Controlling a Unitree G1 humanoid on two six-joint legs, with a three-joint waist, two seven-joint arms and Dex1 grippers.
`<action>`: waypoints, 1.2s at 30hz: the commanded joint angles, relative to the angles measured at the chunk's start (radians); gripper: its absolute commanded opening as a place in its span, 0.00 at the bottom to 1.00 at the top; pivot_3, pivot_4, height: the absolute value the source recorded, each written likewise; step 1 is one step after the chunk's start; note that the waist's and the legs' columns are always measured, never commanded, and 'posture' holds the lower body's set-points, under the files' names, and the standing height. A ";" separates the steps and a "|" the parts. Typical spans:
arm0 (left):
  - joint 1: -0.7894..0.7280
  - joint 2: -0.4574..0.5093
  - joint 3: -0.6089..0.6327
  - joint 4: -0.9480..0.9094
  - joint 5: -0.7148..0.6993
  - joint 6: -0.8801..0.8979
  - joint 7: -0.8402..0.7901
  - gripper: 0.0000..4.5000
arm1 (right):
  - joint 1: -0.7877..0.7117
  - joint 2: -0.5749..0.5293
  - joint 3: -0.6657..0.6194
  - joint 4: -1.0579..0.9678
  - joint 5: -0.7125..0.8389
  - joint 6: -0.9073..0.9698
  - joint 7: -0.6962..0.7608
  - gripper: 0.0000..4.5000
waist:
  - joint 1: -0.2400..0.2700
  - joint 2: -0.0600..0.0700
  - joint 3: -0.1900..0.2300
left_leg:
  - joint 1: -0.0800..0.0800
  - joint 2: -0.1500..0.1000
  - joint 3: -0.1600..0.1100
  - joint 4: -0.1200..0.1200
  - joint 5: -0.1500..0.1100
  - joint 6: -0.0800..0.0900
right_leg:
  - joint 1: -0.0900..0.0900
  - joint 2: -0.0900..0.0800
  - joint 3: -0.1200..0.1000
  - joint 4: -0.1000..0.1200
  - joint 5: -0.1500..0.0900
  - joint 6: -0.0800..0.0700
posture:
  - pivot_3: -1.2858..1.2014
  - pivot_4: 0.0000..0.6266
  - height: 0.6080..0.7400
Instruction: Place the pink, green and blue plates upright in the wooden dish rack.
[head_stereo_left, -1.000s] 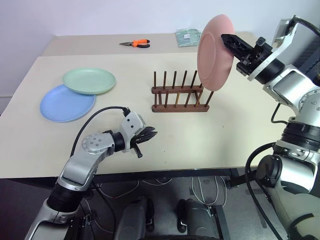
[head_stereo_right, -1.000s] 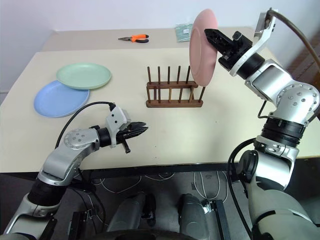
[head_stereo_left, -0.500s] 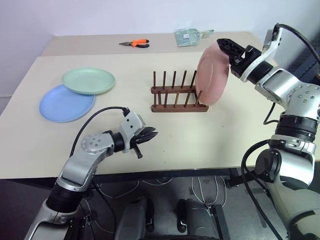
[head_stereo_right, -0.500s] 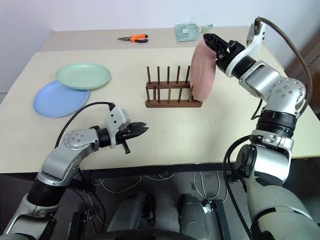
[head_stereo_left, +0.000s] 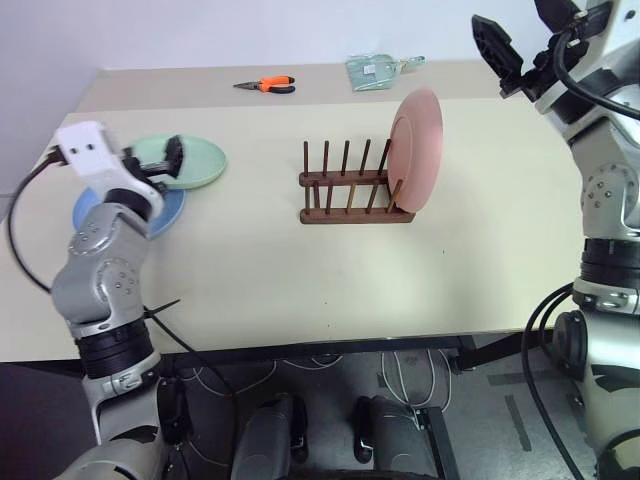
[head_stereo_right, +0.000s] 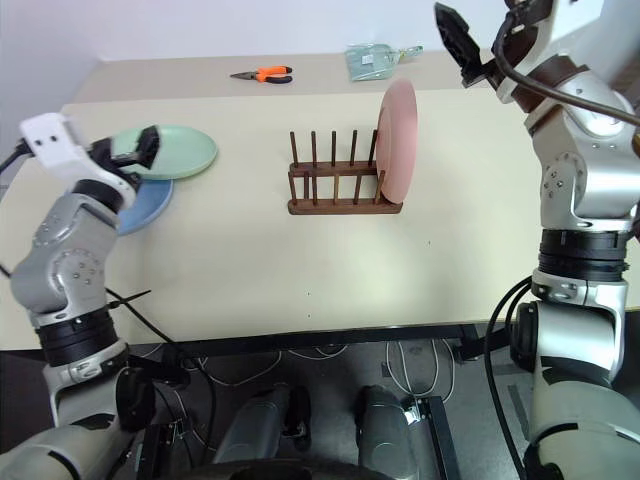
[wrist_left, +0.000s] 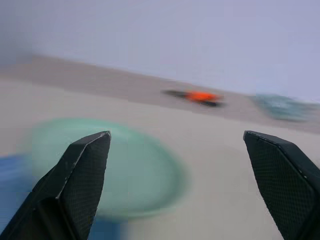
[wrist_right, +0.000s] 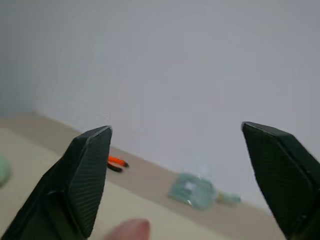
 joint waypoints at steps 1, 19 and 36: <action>-0.038 0.054 0.045 0.099 0.016 0.096 0.066 1.00 | 0.084 -0.001 0.111 -0.245 0.106 0.115 0.157 0.95 | -0.002 -0.001 0.000 | 0.000 0.000 0.000 0.000 0.000 0.000 | 0.000 0.000 0.000 0.000 0.000 0.000 | 0.52 0.24 1.00; -0.435 0.091 0.079 0.851 0.002 -0.090 0.098 1.00 | 0.395 0.095 0.355 -0.508 -0.009 0.201 0.166 0.95 | 0.006 -0.013 0.001 | 0.000 -0.001 -0.002 0.002 0.001 -0.002 | 0.001 0.000 -0.002 0.000 0.000 0.000 | 0.52 0.24 1.00; -0.573 0.127 0.028 1.082 0.018 -0.229 0.026 1.00 | 0.428 0.131 0.368 -0.492 -0.076 0.189 0.165 0.95 | 0.009 -0.016 0.003 | 0.000 -0.001 -0.001 0.002 0.001 -0.002 | 0.001 0.001 -0.002 0.000 0.000 0.000 | 0.52 0.24 1.00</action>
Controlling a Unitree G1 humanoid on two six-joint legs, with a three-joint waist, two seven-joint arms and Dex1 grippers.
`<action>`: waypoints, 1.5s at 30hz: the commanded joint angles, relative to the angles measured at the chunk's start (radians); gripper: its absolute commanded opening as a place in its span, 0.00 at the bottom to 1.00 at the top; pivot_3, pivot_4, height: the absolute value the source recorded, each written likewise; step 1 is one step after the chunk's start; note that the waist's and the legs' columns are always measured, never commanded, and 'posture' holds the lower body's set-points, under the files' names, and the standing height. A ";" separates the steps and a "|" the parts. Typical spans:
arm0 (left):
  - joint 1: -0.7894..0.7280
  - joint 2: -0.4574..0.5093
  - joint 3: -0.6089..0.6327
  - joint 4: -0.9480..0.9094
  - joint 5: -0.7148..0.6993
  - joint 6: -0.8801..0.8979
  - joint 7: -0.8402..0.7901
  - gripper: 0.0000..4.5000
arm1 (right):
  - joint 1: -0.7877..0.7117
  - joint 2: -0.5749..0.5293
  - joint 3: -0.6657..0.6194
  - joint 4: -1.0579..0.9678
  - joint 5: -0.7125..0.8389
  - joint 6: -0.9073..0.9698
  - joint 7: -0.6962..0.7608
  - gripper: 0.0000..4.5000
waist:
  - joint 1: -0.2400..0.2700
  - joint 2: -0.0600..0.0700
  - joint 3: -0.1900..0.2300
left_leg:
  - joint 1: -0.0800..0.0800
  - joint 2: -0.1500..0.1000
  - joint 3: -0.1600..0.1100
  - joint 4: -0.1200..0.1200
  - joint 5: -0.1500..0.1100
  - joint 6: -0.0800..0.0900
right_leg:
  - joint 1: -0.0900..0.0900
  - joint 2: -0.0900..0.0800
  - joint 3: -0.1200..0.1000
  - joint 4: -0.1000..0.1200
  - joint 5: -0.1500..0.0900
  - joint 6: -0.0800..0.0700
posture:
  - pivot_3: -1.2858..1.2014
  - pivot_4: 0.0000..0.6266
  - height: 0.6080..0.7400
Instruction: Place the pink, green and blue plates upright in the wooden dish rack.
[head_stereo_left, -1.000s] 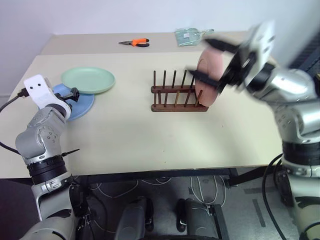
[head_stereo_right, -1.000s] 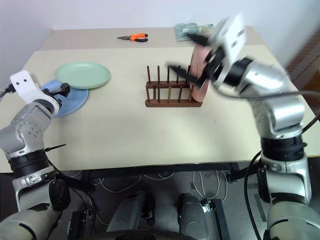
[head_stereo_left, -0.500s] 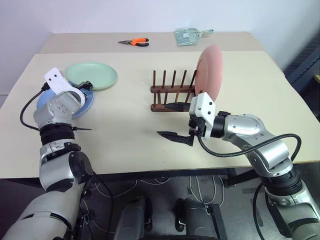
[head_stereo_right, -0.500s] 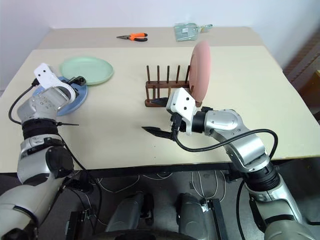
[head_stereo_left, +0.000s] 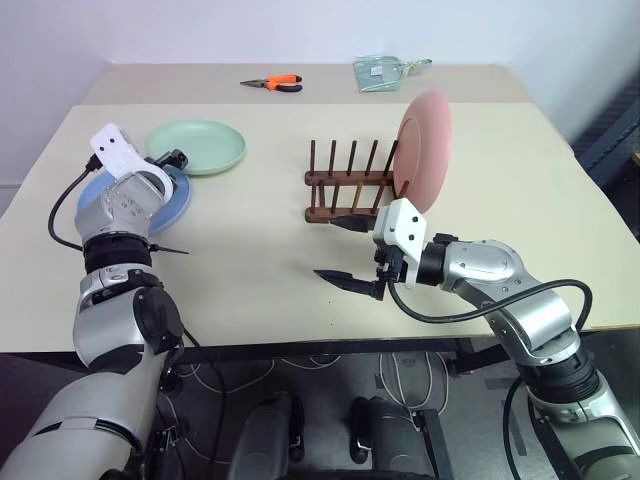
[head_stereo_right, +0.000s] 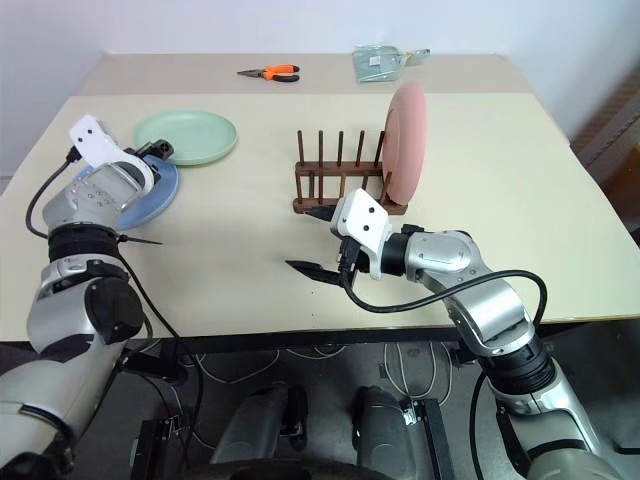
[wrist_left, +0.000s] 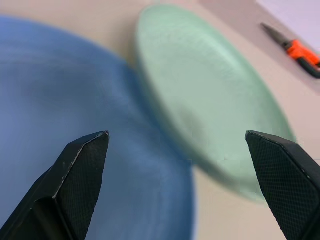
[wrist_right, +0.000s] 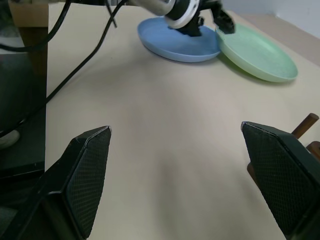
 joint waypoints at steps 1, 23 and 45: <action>-0.070 0.039 -0.016 0.091 0.011 -0.029 -0.015 1.00 | -0.011 0.015 -0.014 -0.014 -0.008 -0.023 0.004 0.95 | -0.001 0.000 0.000 | 0.000 0.000 0.000 0.000 0.000 0.000 | 0.000 0.000 0.000 0.000 0.000 0.000 | 0.52 0.24 1.00; -0.070 0.046 -0.052 0.067 -0.016 -0.118 -0.170 0.01 | -0.010 0.018 -0.056 0.008 -0.049 -0.067 -0.005 1.00 | -0.003 -0.001 0.000 | 0.000 0.000 0.001 0.000 0.000 0.000 | 0.000 0.001 0.000 0.000 0.000 0.000 | 0.52 0.24 1.00; 0.039 -0.372 -0.072 -1.221 -0.281 0.797 0.272 0.00 | -0.472 0.103 0.201 0.656 -0.796 -0.693 -0.308 0.81 | -0.026 -0.001 0.001 | 0.007 0.000 -0.001 -0.001 0.001 -0.001 | 0.006 0.000 0.002 0.000 0.000 0.000 | 0.52 0.24 1.00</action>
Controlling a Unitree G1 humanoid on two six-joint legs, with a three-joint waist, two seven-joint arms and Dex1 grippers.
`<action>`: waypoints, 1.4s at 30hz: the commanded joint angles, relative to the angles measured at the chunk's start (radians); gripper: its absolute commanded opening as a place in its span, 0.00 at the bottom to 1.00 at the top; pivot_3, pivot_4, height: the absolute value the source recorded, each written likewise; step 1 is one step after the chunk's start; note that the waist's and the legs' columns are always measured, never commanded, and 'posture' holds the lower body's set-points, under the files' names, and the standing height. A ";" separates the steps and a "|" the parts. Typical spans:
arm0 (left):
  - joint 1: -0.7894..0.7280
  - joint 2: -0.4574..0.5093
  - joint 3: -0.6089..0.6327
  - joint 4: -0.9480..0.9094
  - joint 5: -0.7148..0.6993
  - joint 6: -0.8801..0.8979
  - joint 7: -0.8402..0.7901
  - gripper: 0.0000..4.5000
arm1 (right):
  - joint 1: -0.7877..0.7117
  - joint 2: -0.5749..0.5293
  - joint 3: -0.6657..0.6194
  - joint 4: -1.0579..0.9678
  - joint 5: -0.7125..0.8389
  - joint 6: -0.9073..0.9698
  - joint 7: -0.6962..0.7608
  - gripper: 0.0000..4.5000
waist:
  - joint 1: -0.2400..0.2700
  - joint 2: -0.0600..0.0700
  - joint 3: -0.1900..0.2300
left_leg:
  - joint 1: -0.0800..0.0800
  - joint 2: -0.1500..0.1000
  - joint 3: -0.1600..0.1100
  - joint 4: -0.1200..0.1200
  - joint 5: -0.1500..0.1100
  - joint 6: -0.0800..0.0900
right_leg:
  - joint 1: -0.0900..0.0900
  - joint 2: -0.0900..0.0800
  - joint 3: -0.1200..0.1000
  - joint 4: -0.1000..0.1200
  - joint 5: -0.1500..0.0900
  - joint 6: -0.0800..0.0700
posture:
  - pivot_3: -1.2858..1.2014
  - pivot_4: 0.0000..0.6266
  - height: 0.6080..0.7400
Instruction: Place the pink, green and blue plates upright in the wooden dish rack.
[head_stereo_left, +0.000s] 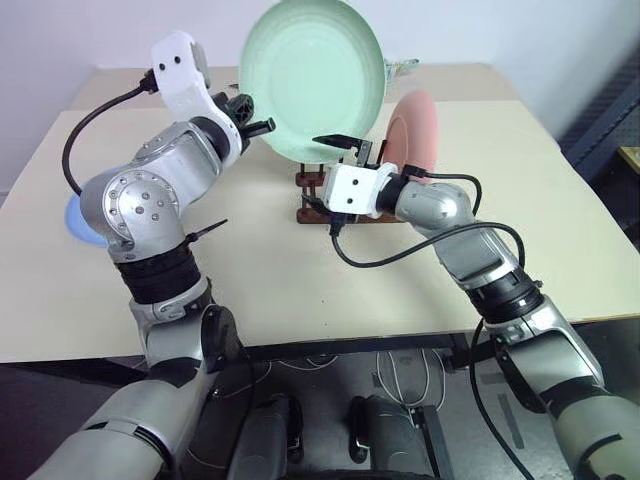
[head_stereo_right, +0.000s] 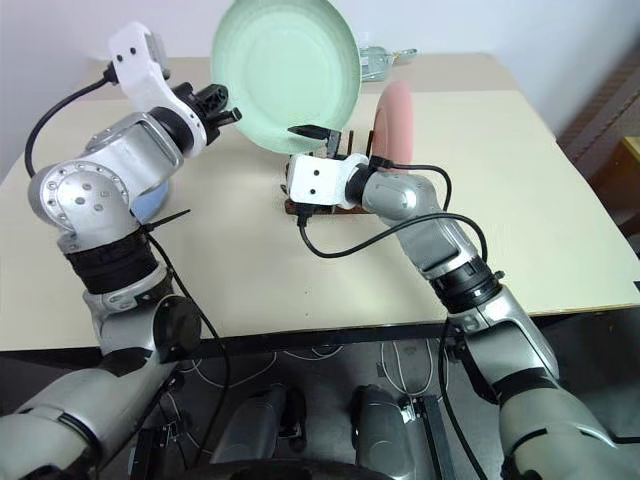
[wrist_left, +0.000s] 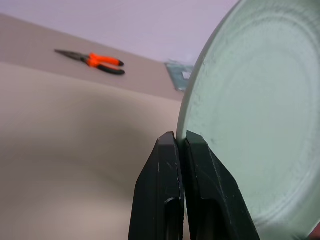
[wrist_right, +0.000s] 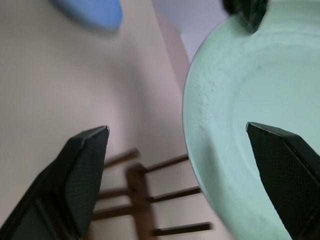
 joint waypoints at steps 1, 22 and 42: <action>-0.027 -0.022 0.036 -0.085 -0.023 0.070 0.032 0.00 | -0.043 0.006 0.000 0.059 -0.103 -0.083 -0.082 0.72 | 0.001 0.000 0.000 | 0.000 0.000 0.000 0.000 0.000 0.000 | 0.000 0.000 0.000 0.000 0.000 0.000 | 0.52 0.24 1.00; 0.194 0.362 -0.055 0.134 0.242 -0.504 -0.254 0.61 | -0.001 0.103 -0.305 -0.220 0.407 0.162 0.093 0.00 | 0.002 0.001 0.000 | 0.003 0.001 0.000 -0.005 0.002 -0.004 | 0.000 0.005 0.000 0.001 0.000 -0.001 | 0.52 0.24 1.00; 0.745 0.534 -0.461 -0.132 0.142 -0.680 -1.030 0.61 | -0.027 0.189 -0.762 -0.313 1.367 1.110 -0.362 0.00 | -0.002 0.003 -0.001 | 0.000 0.001 0.005 -0.016 0.006 -0.009 | -0.012 0.000 0.004 0.004 -0.002 -0.010 | 0.52 0.24 1.00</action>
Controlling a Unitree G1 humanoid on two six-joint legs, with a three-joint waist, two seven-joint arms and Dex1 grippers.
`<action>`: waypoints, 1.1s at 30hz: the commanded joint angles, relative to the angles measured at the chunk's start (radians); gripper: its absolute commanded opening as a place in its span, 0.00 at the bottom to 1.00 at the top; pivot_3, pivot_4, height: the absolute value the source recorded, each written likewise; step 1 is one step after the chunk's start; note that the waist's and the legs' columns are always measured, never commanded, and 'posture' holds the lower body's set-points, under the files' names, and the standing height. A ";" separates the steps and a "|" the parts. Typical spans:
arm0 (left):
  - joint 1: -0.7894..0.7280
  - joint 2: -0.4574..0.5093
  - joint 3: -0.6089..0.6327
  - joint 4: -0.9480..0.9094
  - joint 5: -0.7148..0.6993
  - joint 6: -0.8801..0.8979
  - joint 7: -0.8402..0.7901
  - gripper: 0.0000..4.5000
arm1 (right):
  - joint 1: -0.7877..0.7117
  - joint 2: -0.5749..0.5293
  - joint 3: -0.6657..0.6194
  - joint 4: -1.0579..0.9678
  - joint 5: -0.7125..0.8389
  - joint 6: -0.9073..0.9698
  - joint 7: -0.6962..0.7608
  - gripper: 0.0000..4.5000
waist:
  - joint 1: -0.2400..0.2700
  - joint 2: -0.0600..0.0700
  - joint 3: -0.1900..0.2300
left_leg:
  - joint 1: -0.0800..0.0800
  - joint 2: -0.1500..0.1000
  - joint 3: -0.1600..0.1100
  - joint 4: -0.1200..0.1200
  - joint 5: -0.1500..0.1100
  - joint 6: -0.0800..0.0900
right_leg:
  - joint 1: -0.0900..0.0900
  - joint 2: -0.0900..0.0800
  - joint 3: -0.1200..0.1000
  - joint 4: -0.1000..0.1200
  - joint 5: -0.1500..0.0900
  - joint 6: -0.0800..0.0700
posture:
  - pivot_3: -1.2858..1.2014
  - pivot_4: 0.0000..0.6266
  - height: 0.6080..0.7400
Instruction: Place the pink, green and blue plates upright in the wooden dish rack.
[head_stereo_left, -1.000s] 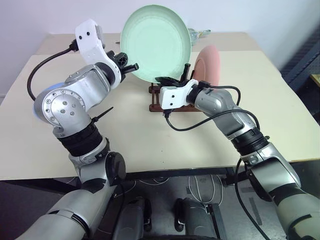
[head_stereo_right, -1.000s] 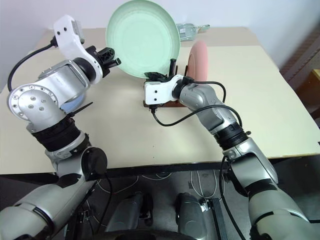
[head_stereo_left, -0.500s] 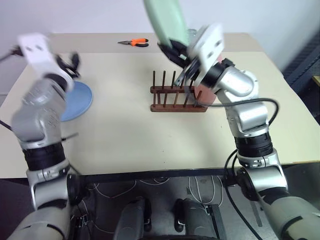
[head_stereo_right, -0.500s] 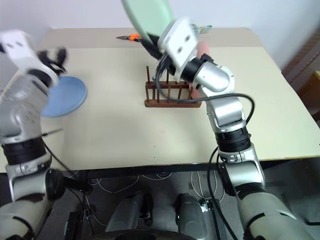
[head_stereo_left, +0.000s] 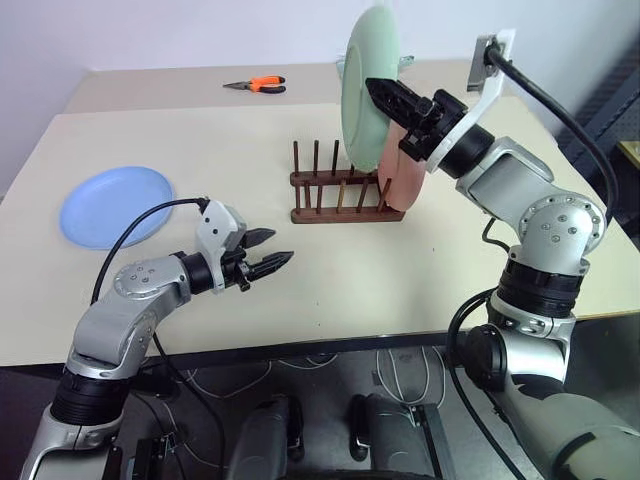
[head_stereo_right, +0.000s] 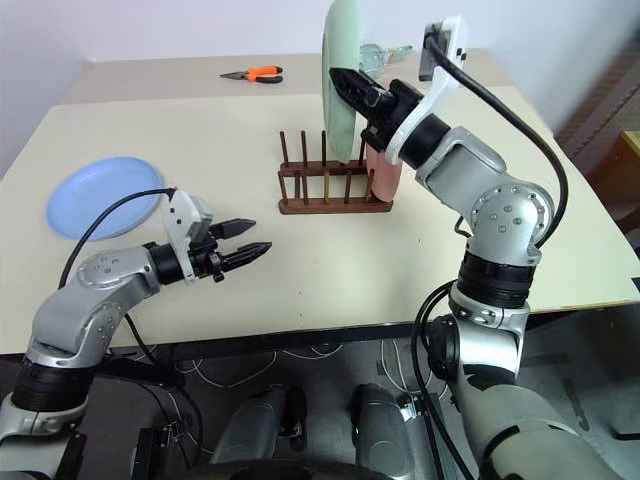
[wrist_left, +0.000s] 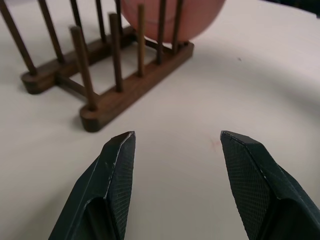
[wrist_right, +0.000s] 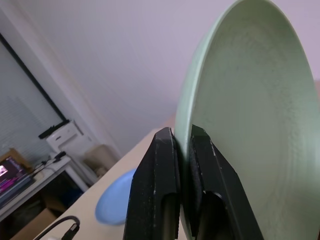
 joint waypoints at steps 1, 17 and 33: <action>0.003 0.001 -0.006 -0.038 -0.002 0.005 -0.009 0.61 | -0.036 -0.024 -0.012 0.008 0.029 0.008 0.005 0.00 | 0.002 0.000 0.000 | 0.000 0.000 0.000 0.000 0.000 0.000 | 0.000 0.000 0.000 0.000 0.000 0.000 | 0.52 0.24 1.00; 0.034 -0.014 -0.004 -0.098 -0.015 0.050 0.025 0.62 | -0.127 -0.058 0.053 0.289 -0.138 -0.048 0.092 0.34 | 0.003 0.000 0.000 | 0.000 0.000 0.000 0.000 0.000 0.001 | 0.000 0.000 0.000 0.000 0.000 0.000 | 0.52 0.24 1.00; -0.281 -0.257 0.593 0.247 0.179 0.182 1.028 1.00 | -0.033 -0.298 0.420 0.019 -0.739 -0.751 0.487 0.74 | 0.000 -0.003 0.000 | 0.000 0.001 -0.001 0.001 0.000 0.001 | 0.000 0.001 0.000 0.000 0.000 0.001 | 0.52 0.24 1.00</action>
